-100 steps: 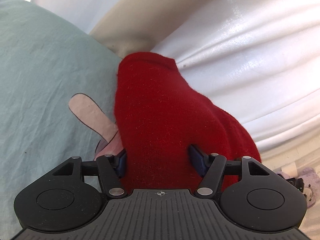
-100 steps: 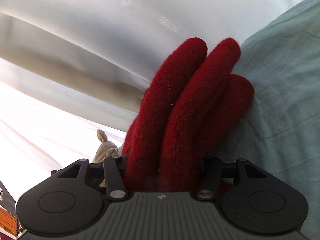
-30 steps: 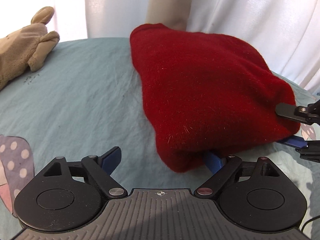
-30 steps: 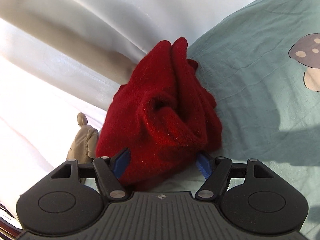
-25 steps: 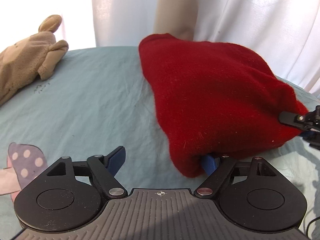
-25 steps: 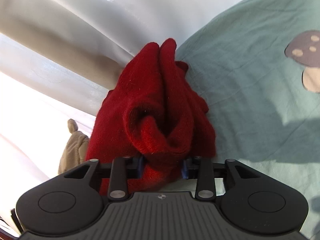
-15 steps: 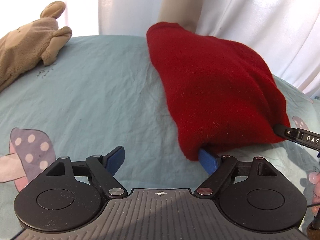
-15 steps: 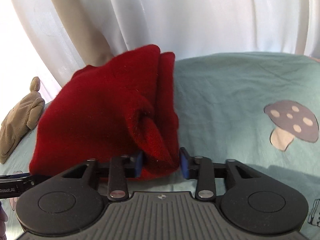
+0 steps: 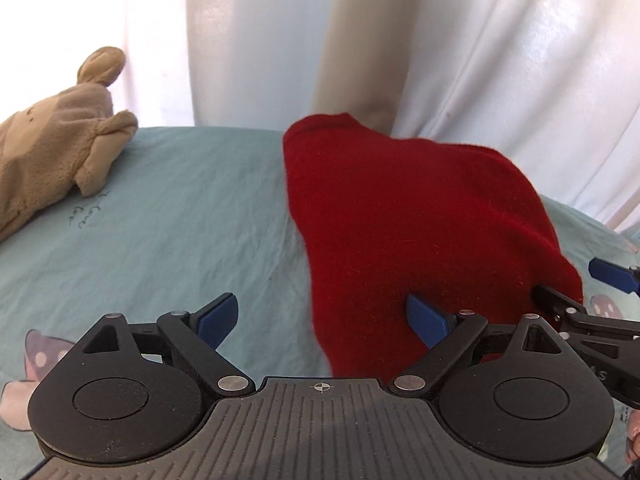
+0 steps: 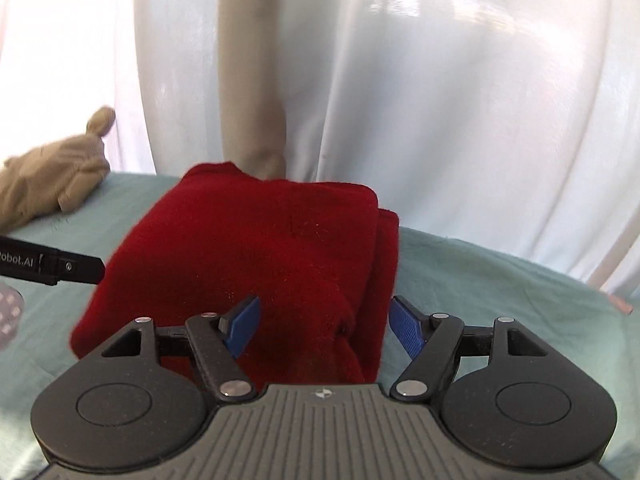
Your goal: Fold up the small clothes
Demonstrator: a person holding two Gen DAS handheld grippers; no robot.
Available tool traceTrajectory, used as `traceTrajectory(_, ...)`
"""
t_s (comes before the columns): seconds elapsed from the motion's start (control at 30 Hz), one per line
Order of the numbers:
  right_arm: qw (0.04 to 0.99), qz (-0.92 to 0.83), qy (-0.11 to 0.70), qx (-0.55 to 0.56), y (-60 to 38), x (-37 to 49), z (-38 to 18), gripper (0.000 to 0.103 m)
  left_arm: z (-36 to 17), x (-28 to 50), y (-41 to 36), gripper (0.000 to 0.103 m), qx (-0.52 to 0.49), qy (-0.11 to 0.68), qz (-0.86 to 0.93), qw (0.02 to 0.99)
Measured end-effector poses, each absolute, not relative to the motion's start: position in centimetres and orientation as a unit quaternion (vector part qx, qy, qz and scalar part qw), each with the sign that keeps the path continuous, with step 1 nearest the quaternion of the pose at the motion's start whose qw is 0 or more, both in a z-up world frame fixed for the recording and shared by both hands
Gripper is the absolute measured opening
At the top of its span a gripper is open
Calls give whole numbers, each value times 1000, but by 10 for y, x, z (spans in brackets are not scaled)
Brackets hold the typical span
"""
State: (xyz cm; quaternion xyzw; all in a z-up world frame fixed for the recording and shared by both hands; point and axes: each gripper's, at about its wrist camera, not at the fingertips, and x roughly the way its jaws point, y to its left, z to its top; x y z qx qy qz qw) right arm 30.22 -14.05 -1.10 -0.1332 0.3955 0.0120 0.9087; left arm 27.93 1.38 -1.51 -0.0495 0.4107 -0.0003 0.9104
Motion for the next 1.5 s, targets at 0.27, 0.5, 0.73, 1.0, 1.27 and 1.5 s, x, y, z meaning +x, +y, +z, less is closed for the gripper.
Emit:
traceTrajectory(0.27, 861, -7, 455, -227, -137, 318, -50, 99, -30, 289, -7, 103, 7, 424, 18, 905)
traceTrajectory(0.5, 865, -10, 451, -218, -137, 315, -56, 99, -33, 288, -3, 103, -6, 418, 10, 908)
traceTrajectory(0.73, 871, -23, 451, -193, -142, 277, -41, 99, -20, 261, 11, 103, -38, 438, -6, 898)
traceTrajectory(1.0, 846, 47, 530, -31, -150, 218, -28, 99, -19, 205, 12, 103, -33, 473, 24, 880)
traceTrajectory(1.27, 851, 33, 524, -20, -132, 195, -9, 99, -23, 197, 11, 103, -16, 498, 24, 867)
traceTrajectory(1.5, 835, -8, 550, -30, -122, 208, -1, 99, -12, 197, 17, 103, -11, 493, -2, 870)
